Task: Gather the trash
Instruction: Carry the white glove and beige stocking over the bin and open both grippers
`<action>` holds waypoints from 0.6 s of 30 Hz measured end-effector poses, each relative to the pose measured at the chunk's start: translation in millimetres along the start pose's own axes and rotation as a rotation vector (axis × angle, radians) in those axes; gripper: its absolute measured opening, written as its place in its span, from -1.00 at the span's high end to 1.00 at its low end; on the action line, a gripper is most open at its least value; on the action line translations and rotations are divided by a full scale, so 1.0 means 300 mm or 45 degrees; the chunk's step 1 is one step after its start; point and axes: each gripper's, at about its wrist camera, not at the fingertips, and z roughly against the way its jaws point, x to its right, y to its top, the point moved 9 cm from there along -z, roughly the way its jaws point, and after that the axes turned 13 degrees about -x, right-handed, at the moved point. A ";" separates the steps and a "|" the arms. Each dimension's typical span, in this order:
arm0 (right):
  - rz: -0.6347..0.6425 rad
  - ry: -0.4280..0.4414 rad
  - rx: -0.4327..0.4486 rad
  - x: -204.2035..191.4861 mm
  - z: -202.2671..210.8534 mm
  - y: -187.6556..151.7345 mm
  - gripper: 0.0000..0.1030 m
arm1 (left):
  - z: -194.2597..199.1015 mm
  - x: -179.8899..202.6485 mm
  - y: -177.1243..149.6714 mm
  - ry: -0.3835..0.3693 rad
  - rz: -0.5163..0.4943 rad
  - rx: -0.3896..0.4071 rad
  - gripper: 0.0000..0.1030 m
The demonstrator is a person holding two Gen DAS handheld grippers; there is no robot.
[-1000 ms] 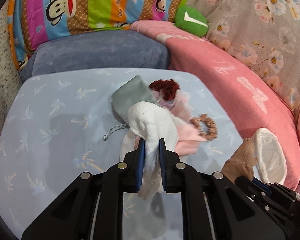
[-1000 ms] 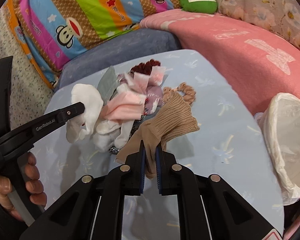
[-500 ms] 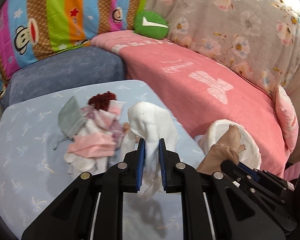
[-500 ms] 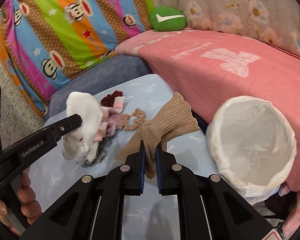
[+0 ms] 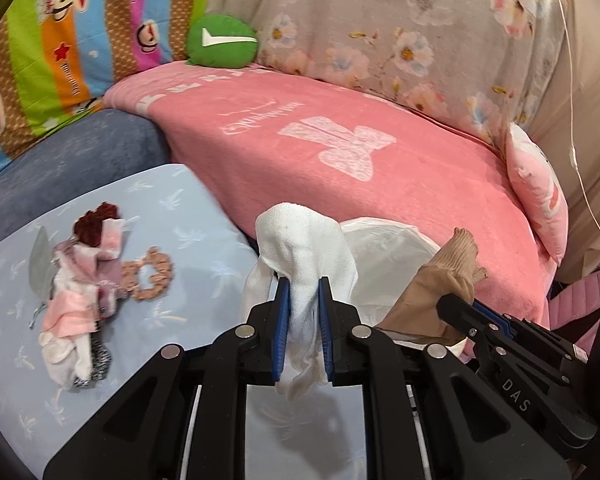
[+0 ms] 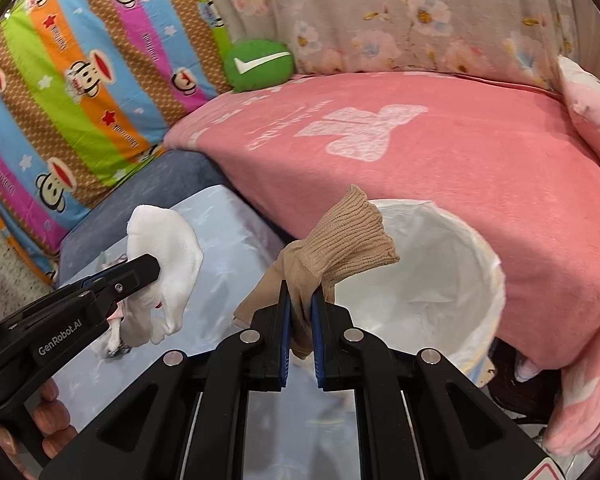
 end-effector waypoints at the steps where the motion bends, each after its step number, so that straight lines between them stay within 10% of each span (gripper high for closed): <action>1: -0.015 -0.006 0.002 0.025 0.001 0.001 0.80 | -0.014 0.025 0.005 -0.013 -0.016 -0.009 0.72; 15: -0.130 -0.059 -0.008 0.237 -0.037 0.019 0.78 | -0.121 0.219 0.011 -0.118 -0.137 -0.093 0.66; 18: -0.136 -0.061 -0.014 0.254 -0.042 0.020 0.69 | -0.130 0.230 0.016 -0.117 -0.136 -0.091 0.29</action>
